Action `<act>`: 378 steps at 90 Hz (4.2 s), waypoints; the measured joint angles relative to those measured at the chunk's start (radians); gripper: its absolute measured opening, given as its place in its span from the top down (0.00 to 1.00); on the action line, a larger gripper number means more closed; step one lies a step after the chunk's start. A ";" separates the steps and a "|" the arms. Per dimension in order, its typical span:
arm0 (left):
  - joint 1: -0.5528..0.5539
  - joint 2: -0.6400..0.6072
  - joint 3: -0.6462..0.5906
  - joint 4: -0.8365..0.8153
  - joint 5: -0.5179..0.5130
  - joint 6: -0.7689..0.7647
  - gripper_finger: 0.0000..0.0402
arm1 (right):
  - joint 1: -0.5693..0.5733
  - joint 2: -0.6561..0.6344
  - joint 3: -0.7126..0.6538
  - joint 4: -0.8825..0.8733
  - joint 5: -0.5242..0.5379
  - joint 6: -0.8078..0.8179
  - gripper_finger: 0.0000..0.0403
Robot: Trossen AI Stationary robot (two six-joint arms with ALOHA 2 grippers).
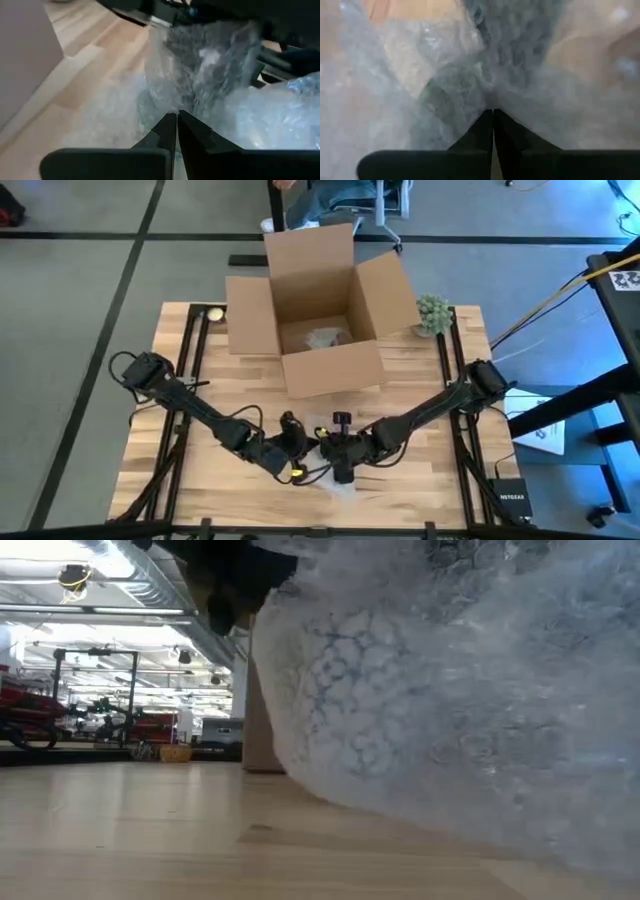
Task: Wrap mug
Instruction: Wrap the white patterned mug with the transparent bubble wrap
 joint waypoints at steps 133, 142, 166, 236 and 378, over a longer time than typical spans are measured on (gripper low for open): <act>-0.007 0.055 0.000 -0.006 -0.020 -0.030 1.00 | 0.151 -0.063 0.147 0.111 -0.190 -0.095 1.00; -0.007 0.055 0.000 -0.006 -0.020 -0.030 1.00 | 0.157 -0.036 0.147 0.111 -0.225 -0.098 1.00; -0.007 0.055 0.000 -0.006 -0.025 -0.030 1.00 | 0.193 -0.007 0.148 0.160 -0.258 -0.154 1.00; -0.007 0.055 0.001 0.000 -0.024 -0.023 1.00 | 0.007 -0.018 0.151 -0.249 0.105 0.012 1.00; 0.010 0.066 0.004 0.079 -0.028 0.020 1.00 | -0.032 0.089 0.206 -0.310 -0.064 0.023 1.00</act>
